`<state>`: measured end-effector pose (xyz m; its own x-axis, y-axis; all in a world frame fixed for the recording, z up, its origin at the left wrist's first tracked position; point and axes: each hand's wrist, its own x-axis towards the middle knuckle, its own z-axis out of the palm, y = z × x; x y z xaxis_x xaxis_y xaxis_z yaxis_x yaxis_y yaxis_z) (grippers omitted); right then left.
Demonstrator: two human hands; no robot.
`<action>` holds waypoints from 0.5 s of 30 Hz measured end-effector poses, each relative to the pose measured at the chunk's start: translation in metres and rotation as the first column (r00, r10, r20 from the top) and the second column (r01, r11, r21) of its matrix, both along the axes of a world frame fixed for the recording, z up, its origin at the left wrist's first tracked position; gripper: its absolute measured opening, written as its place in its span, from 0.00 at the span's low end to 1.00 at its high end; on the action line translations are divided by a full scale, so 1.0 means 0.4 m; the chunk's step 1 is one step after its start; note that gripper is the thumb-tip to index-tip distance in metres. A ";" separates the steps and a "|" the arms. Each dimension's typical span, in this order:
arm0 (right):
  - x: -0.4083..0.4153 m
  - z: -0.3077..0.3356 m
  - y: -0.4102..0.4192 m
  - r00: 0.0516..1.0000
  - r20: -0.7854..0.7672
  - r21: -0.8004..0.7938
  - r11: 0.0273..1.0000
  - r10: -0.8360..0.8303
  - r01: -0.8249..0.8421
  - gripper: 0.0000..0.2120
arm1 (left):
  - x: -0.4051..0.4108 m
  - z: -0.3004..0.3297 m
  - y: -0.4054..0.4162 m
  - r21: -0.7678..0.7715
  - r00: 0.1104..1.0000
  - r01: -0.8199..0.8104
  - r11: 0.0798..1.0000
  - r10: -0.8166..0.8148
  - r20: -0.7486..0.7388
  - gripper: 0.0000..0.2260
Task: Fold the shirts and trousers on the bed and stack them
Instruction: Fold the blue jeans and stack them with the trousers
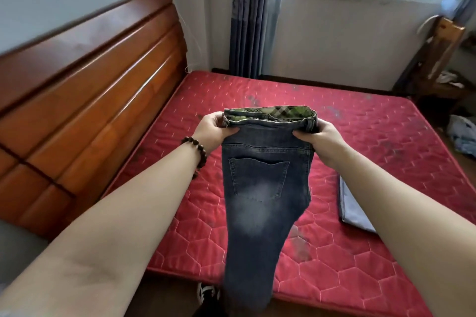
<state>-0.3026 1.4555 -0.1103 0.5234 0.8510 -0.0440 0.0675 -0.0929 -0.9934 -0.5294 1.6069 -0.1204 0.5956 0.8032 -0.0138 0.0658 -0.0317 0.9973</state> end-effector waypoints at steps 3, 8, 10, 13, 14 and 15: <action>0.061 -0.042 0.119 0.999 0.019 -0.027 0.999 -0.036 0.037 0.13 | 0.069 -0.050 0.125 -0.025 1.000 -0.026 0.999 0.025 -0.016 0.13; 0.174 -0.131 0.318 0.994 0.070 -0.133 0.986 -0.087 0.096 0.11 | 0.190 -0.144 0.331 0.001 0.993 -0.004 1.000 0.004 -0.121 0.12; 0.222 -0.176 0.381 0.991 0.091 -0.178 0.978 -0.098 0.113 0.12 | 0.236 -0.189 0.403 0.017 0.983 0.004 1.000 0.000 -0.185 0.12; 0.286 -0.252 0.460 0.989 0.111 -0.240 0.964 -0.095 0.119 0.12 | 0.304 -0.265 0.486 0.029 0.965 0.026 0.999 -0.017 -0.261 0.11; 0.307 -0.280 0.483 0.989 0.115 -0.258 0.958 -0.094 0.121 0.12 | 0.329 -0.294 0.510 0.013 0.963 0.026 1.000 -0.021 -0.269 0.11; 0.328 -0.309 0.505 0.988 0.121 -0.273 0.954 -0.094 0.125 0.12 | 0.353 -0.324 0.529 -0.005 0.962 0.017 1.000 -0.018 -0.273 0.11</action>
<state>-0.1713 1.6573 -0.2339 0.6271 0.7499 -0.2106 0.1446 -0.3778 -0.9145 -0.3882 1.8186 -0.2501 0.5827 0.7925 -0.1801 0.3355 -0.0327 0.9415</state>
